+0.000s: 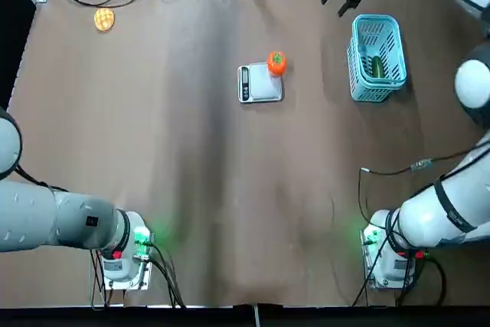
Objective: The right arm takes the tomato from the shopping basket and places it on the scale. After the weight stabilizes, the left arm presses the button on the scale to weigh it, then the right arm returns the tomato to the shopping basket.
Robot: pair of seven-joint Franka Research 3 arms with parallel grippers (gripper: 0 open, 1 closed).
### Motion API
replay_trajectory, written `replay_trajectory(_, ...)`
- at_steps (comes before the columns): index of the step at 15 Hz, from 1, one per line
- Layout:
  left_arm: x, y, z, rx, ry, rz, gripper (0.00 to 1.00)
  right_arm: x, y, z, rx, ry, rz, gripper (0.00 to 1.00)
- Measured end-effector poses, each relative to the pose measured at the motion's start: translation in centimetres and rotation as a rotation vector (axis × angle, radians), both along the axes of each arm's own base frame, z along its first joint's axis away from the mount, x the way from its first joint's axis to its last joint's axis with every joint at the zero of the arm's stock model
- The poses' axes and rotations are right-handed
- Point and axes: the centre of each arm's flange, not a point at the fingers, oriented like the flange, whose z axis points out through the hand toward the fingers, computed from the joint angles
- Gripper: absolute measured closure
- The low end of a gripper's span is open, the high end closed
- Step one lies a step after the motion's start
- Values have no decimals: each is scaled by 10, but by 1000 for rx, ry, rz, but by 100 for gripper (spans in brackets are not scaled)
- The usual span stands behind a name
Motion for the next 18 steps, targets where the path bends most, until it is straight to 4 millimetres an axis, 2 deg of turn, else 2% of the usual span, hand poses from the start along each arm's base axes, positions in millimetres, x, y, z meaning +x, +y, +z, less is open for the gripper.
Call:
replay_trajectory(2, 0, 0, -2, 0, 2, 0, 0, 11, 15, -42, 57, -34, 27, 3)
replay_trajectory(5, 1, 4, -5, 0, 4, 7, 0, 17, 40, -94, 153, -48, 43, 1)
replay_trajectory(10, 1, 6, -8, 0, 6, 13, 0, 20, 44, -173, 317, -87, 78, 1)
replay_trajectory(13, 1, 6, -10, 1, 9, 19, 0, 16, 57, -196, 358, -88, 40, 1)
replay_trajectory(18, 1, 7, -10, 3, 11, 46, 0, -4, 84, -231, 406, -92, -2, 1)
